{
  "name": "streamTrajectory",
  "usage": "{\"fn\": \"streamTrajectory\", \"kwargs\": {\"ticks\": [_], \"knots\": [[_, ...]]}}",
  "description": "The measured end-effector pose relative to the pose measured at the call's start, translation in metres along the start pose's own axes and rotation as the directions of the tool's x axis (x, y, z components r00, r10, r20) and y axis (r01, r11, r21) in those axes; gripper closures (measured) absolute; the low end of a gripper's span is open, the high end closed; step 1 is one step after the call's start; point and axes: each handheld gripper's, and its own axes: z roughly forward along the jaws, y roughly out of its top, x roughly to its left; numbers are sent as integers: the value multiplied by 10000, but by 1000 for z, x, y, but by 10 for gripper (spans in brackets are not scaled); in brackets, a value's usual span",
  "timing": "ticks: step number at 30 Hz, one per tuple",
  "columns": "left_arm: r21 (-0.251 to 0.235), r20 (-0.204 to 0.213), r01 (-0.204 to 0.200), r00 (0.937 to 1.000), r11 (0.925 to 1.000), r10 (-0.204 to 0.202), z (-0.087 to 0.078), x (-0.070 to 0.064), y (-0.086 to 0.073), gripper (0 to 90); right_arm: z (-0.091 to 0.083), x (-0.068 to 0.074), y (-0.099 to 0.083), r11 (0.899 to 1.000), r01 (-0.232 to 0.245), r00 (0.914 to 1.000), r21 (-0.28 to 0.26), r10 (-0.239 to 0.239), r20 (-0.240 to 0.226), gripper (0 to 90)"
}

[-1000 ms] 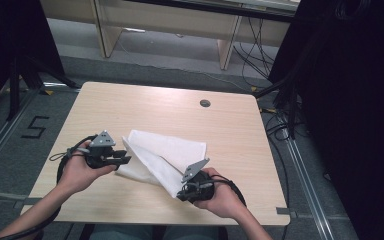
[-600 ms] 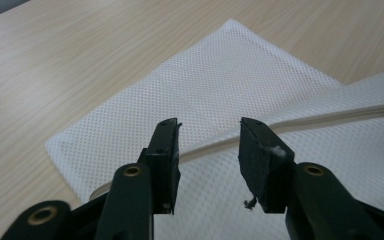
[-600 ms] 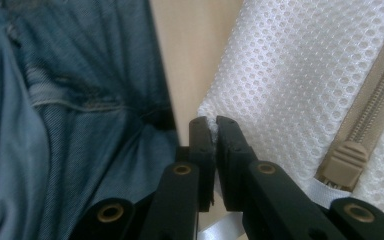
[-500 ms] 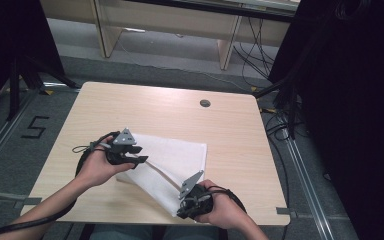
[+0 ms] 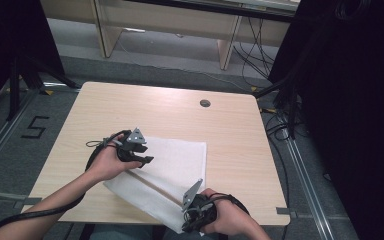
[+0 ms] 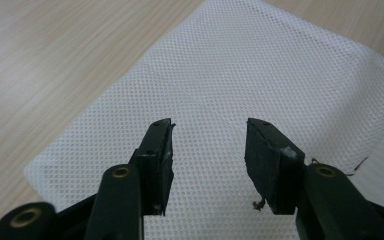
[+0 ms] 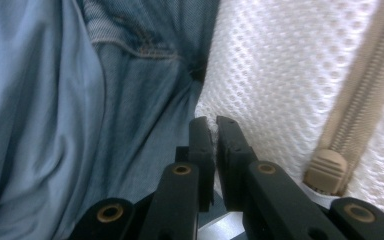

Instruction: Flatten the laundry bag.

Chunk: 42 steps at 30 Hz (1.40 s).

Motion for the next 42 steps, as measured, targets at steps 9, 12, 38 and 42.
{"fn": "streamTrajectory", "kwargs": {"ticks": [9,12,38,42], "knots": [[509,288,-226,9994,9984,212,10,-3,-2,527,-7,-8,-12,9993,-55,10000,369,55,9,821],[649,405,-26,9992,9979,-1,15,-4,-4,532,-14,-6,-12,9991,-424,9991,16,424,-78,748],[1850,799,-386,9965,9820,241,42,-8,-32,602,-6,-74,-7,9120,-3600,8641,-1964,4053,2984,892],[1838,716,-316,9973,9825,186,42,-5,-32,605,-5,-80,-5,9099,-3602,8562,-2060,4101,3142,892]]}}
